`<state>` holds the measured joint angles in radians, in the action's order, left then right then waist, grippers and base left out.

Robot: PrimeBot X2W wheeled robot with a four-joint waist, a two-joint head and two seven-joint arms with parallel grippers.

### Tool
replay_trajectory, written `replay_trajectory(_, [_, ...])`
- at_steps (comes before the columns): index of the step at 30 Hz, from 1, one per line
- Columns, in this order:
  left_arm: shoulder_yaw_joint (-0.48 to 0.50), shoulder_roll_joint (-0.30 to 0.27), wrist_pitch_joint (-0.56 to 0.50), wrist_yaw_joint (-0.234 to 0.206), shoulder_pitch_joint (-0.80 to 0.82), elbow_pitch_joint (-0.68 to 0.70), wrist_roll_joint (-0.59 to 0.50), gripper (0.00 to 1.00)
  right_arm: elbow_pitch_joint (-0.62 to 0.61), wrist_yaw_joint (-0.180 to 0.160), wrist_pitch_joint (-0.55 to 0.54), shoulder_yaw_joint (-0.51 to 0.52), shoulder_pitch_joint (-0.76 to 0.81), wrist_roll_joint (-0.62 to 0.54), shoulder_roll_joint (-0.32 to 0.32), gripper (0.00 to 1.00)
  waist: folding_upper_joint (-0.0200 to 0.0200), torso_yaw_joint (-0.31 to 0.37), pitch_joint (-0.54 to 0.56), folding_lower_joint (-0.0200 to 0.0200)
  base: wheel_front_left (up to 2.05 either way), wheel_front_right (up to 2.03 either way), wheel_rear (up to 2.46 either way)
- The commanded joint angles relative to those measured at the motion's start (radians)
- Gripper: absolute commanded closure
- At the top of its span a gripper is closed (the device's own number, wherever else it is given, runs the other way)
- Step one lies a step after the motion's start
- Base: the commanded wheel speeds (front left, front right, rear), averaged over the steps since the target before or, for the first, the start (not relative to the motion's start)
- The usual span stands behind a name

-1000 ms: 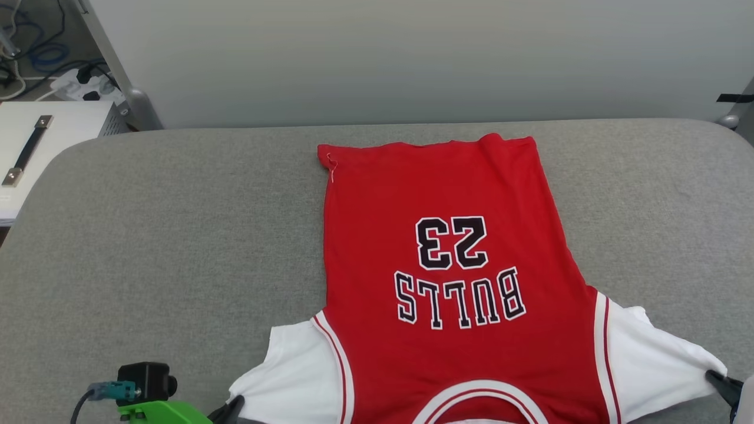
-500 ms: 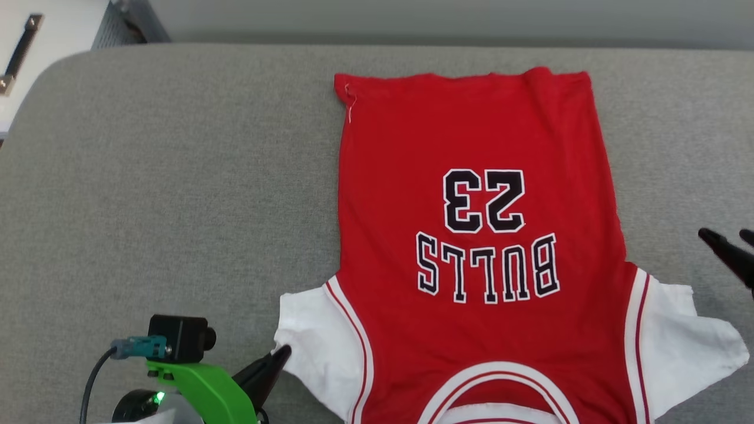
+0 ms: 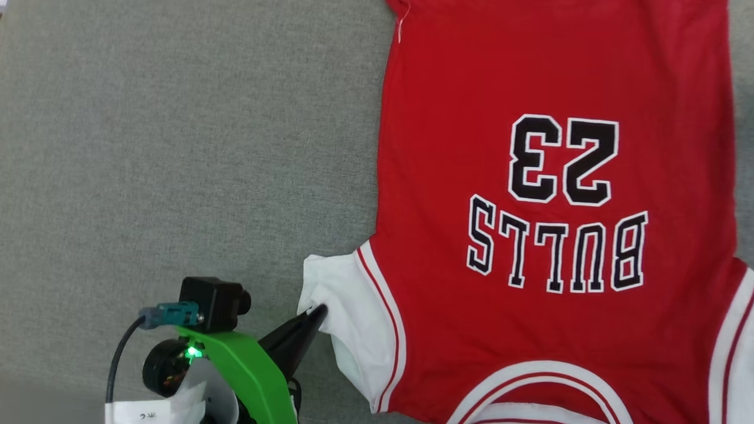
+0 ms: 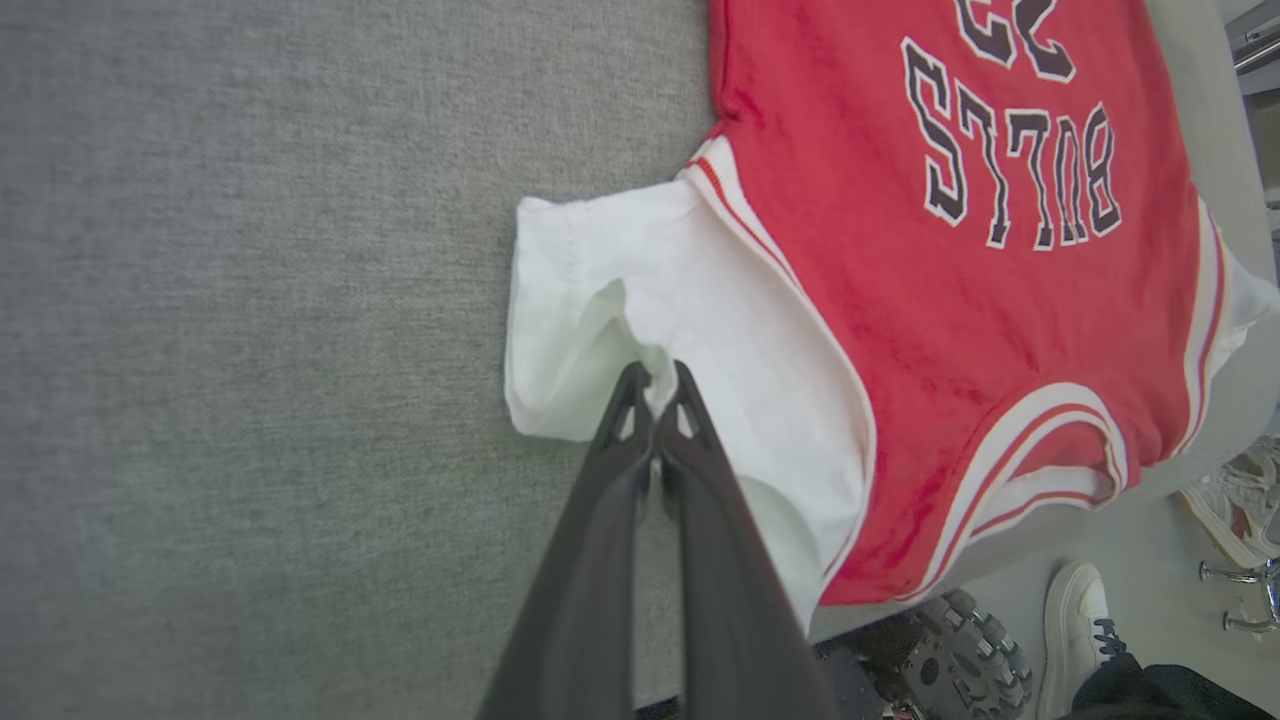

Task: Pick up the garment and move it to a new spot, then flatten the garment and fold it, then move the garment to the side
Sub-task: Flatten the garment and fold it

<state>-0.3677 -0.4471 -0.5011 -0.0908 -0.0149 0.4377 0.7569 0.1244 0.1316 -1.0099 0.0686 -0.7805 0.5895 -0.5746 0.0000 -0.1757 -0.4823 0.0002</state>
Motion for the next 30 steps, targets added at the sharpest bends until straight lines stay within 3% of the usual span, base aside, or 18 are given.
replay_trajectory(1, [-0.009, 0.013, 0.009, 0.012, 0.025, -0.003, -0.002, 1.00, 0.025, -0.001, -0.013, -0.007, -0.048, -0.017, -0.006, 0.00, 0.0000, -0.103, -0.123, -0.0002, 0.00, 0.00, 0.00])
replay_trajectory(8, [-0.043, 0.047, 0.039, 0.045, 0.085, -0.032, -0.019, 1.00, 0.170, -0.001, -0.068, -0.049, -0.251, -0.086, -0.069, 0.00, 0.0000, -0.184, -0.194, -0.0002, 0.00, 0.00, 0.00])
replay_trajectory(19, [-0.056, 0.075, 0.072, 0.060, 0.111, -0.065, -0.021, 1.00, 0.244, -0.001, -0.095, -0.132, -0.288, -0.096, -0.092, 0.00, 0.0000, -0.214, -0.222, -0.0002, 0.00, 0.00, 0.00])
replay_trajectory(20, [-0.057, 0.076, 0.074, 0.061, 0.111, -0.068, -0.019, 1.00, 0.247, -0.001, -0.104, -0.144, -0.281, -0.091, -0.097, 0.16, 0.0000, -0.215, -0.222, -0.0002, 0.00, 0.00, 0.00])
replay_trajectory(21, [-0.058, 0.077, 0.075, 0.061, 0.111, -0.071, -0.019, 1.00, 0.248, -0.001, -0.108, -0.151, -0.276, -0.086, -0.101, 0.56, 0.0000, -0.216, -0.221, -0.0002, 0.00, 0.00, 0.00])
replay_trajectory(22, [-0.058, 0.077, 0.076, 0.061, 0.112, -0.074, -0.019, 1.00, 0.249, -0.001, -0.108, -0.157, -0.271, -0.081, -0.106, 0.88, 0.0000, -0.216, -0.220, -0.0002, 0.00, 0.00, 0.00])
replay_trajectory(23, [-0.056, 0.076, 0.078, 0.059, 0.113, -0.080, -0.023, 1.00, 0.252, -0.001, -0.109, -0.163, -0.262, -0.073, -0.113, 1.00, 0.0000, -0.216, -0.217, -0.0002, 0.00, 0.00, 0.00])
replay_trajectory(30, [-0.052, 0.075, 0.081, 0.052, 0.118, -0.084, -0.024, 1.00, 0.262, -0.001, -0.083, -0.178, -0.243, -0.058, -0.131, 1.00, 0.0000, -0.202, -0.196, -0.0002, 0.00, 0.00, 0.00])
